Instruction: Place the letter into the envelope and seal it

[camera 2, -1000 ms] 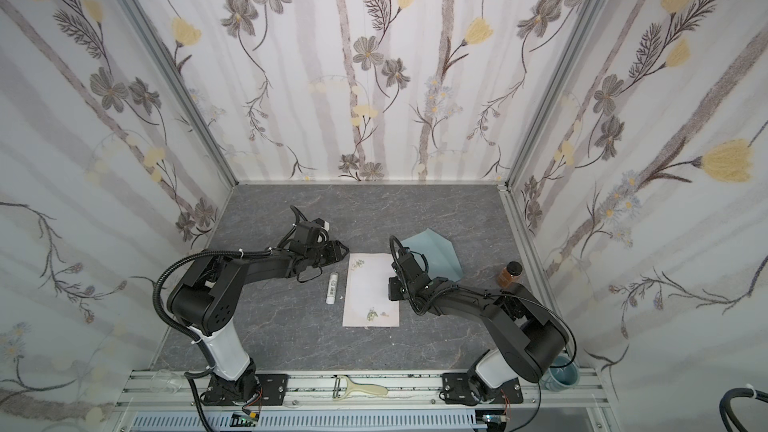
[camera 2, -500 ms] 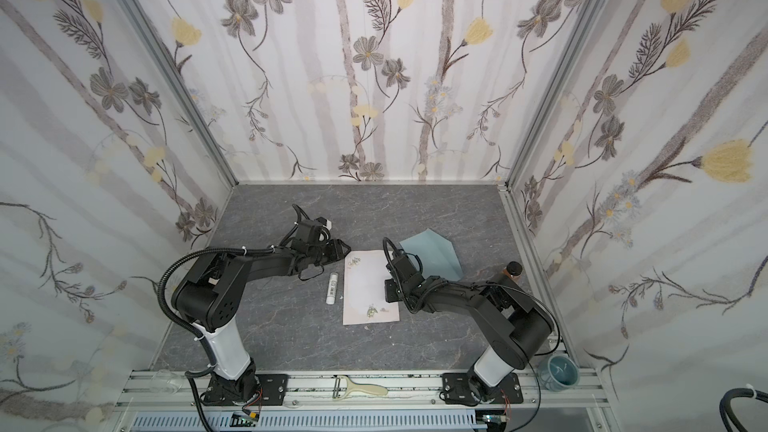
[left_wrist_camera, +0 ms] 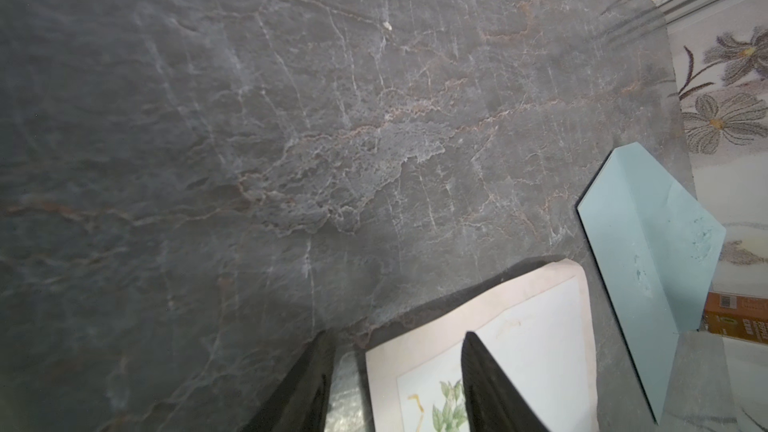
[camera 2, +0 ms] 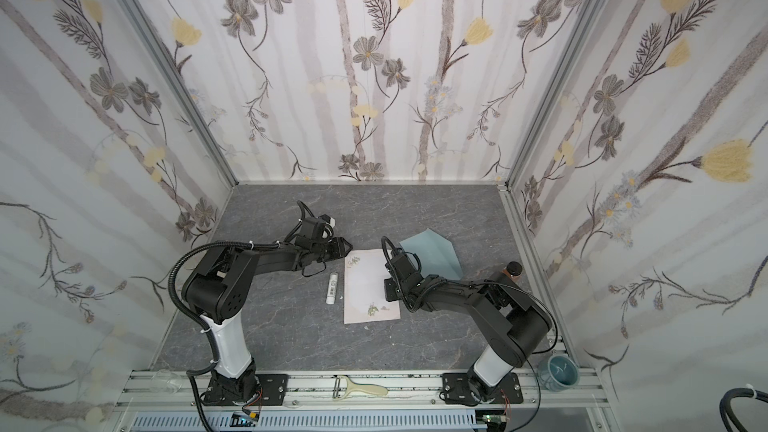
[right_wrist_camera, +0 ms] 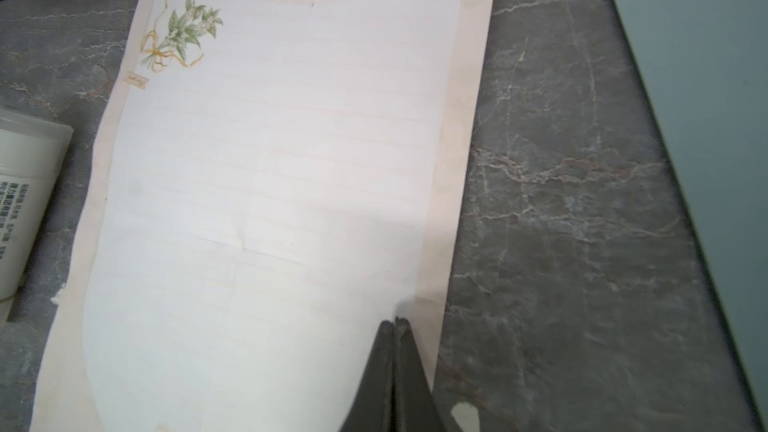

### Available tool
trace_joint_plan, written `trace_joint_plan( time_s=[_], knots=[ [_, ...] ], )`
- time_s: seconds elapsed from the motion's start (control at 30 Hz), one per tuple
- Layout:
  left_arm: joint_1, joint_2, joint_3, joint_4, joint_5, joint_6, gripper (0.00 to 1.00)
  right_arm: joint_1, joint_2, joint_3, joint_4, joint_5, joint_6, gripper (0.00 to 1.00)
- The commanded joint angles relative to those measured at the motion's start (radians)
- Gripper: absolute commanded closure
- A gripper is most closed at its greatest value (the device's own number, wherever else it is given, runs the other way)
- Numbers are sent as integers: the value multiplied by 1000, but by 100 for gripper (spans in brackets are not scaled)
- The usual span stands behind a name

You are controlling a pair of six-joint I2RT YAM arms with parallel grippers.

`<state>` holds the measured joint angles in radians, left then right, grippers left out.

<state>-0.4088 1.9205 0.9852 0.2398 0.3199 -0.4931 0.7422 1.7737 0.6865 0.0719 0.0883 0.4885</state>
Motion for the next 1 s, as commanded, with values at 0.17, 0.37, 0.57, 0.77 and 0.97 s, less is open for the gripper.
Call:
trace_joint_plan(
  time_s=[0.17,0.37,0.57,0.77,0.97],
  knots=[
    [1,9,-25,-43,68,24,48,0,1,18,-69,18,1,100],
    [1,5,-37,-43,119,24,50,0,1,28,-72,20,1,100],
    [1,4,-28,-42,165,14,51,0,-1,30,-73,21,2,100],
    [1,5,-22,-31,202,1,52,0,0,35,-72,21,2,100],
    [1,-6,-23,-9,212,-11,54,0,-2,36,-73,27,1,100]
  ],
)
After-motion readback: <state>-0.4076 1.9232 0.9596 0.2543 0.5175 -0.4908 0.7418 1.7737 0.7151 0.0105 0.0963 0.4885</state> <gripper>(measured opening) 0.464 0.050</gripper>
